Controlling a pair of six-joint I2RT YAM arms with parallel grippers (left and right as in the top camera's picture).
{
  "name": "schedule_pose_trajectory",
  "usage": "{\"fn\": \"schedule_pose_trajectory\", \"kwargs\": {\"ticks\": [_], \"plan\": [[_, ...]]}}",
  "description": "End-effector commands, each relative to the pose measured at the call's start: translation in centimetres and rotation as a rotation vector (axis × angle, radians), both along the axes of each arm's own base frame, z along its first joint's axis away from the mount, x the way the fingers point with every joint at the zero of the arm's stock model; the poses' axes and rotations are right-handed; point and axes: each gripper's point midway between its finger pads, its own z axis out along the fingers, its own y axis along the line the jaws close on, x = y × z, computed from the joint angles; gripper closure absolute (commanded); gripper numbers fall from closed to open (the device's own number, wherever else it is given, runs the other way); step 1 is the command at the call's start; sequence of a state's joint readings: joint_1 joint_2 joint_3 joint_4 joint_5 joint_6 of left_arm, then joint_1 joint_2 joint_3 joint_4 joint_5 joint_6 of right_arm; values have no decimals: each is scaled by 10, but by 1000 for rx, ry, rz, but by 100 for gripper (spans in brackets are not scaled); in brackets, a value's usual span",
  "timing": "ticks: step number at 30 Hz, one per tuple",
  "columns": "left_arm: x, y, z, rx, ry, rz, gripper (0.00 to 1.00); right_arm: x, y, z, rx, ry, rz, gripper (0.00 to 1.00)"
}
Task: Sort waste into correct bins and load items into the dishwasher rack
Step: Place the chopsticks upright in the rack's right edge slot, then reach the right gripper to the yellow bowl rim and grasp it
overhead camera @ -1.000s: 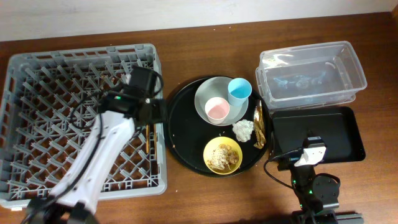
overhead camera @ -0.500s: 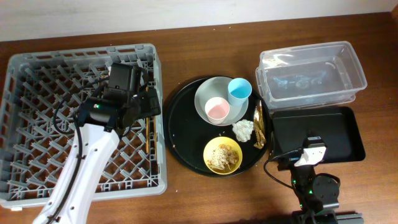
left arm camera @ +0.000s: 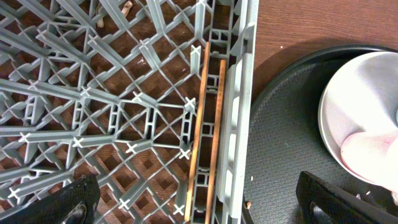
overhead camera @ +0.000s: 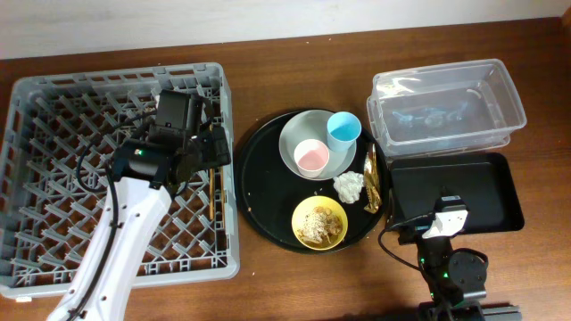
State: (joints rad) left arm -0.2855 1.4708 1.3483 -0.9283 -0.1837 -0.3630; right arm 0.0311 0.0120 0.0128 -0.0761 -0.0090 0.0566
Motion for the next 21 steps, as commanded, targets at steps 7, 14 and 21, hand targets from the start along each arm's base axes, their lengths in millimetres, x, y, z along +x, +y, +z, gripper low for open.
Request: {"fn": "schedule_pose_trajectory", "kwargs": {"ticks": [7,14,21], "plan": [[2,-1,5,-6,-11,2,0,0,2,-2,10,1,12,1],[2,-1,5,-6,-11,2,1,-10,18,26,100,10,99,1],[2,-1,5,-6,-11,2,1,-28,21,110,104,219,108,1]]}}
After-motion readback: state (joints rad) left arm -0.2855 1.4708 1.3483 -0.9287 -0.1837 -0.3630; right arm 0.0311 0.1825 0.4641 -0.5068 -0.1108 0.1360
